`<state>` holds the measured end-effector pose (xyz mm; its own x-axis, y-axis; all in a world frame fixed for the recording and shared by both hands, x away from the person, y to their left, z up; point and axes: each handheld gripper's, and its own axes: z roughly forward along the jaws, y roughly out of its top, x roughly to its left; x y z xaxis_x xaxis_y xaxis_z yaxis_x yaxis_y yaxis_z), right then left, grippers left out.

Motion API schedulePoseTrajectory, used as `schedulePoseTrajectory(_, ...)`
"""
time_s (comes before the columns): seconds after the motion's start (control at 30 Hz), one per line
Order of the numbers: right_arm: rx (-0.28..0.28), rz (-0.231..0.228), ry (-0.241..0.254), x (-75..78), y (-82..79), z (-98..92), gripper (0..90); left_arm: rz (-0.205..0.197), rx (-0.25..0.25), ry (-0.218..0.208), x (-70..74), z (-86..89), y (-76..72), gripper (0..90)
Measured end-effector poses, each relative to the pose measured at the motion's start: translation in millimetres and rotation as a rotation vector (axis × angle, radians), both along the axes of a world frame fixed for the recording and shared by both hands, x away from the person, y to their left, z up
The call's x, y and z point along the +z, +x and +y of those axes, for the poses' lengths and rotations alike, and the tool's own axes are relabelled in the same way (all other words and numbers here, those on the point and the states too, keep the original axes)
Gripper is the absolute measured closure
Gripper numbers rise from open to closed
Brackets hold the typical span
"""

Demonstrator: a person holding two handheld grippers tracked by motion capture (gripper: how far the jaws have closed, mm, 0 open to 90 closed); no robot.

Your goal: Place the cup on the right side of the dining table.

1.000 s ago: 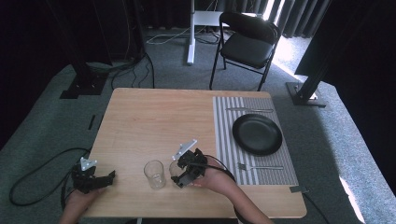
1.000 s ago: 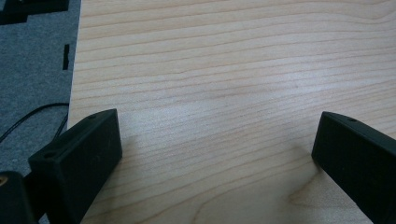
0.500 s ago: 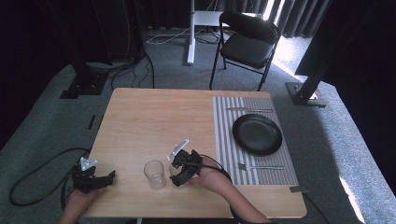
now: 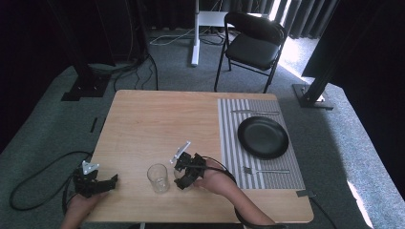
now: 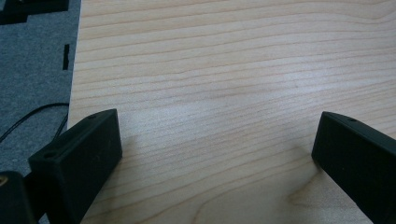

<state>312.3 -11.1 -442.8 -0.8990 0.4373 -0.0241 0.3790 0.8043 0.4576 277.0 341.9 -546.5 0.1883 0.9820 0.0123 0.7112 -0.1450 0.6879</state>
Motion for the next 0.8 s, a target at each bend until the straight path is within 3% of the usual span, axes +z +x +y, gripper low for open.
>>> schedulePoseTrajectory(0.8,-0.073,-0.043,0.022,27.6,25.0,-17.8,28.1,0.001,-0.001,0.001,0.1,0.1,0.0,1.9)
